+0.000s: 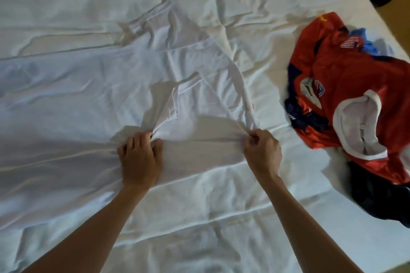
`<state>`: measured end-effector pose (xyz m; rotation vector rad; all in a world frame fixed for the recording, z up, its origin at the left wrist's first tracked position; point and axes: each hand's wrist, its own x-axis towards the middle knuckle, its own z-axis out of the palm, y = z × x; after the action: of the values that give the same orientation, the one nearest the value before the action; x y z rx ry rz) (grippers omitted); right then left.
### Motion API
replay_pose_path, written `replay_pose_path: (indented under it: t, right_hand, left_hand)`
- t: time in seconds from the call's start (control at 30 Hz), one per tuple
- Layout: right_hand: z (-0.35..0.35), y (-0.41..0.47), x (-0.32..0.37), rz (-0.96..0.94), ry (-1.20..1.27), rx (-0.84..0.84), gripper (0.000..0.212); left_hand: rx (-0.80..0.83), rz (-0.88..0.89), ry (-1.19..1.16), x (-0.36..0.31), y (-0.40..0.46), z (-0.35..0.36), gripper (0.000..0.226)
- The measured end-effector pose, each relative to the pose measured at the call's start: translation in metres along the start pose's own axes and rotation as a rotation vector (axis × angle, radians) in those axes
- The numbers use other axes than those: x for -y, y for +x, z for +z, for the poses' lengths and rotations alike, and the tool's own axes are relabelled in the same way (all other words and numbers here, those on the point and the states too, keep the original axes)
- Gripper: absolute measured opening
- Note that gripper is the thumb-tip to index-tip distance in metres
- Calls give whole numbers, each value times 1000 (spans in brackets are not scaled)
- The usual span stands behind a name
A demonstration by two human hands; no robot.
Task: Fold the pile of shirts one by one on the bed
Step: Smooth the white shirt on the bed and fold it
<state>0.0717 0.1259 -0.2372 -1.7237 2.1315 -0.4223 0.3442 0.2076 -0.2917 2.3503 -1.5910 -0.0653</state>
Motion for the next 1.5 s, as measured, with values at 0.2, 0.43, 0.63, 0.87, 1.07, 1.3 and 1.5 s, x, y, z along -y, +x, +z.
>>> replay_pose_path:
  t: [0.2,0.43,0.63,0.87,1.07,1.3,1.5]
  right_hand:
    - [20,-38,22,-324,-101,-161,45]
    - [72,-37,40,-797,14,161,49]
    - [49,29,69,-547,91,-73,45]
    - [41,106,125,-319,-54,254,48]
    - [26,110,131,-199,201,233,18]
    - [4,32,48,-303,396,61,17]
    - [8,-2,4,-452,315,50,33]
  left_hand:
    - [-77,28,5,0,-4,4,25]
    - [-106,13,4,1,-2,3,23]
    - [-38,70,-102,-3,8,-12,45]
    - [-51,216,-158,-25,62,-22,32]
    - [-36,-49,-472,-31,83,-38,15]
    - [-118,330,-604,-14,10,-51,18]
    - [-5,397,-429,2,-37,-25,25]
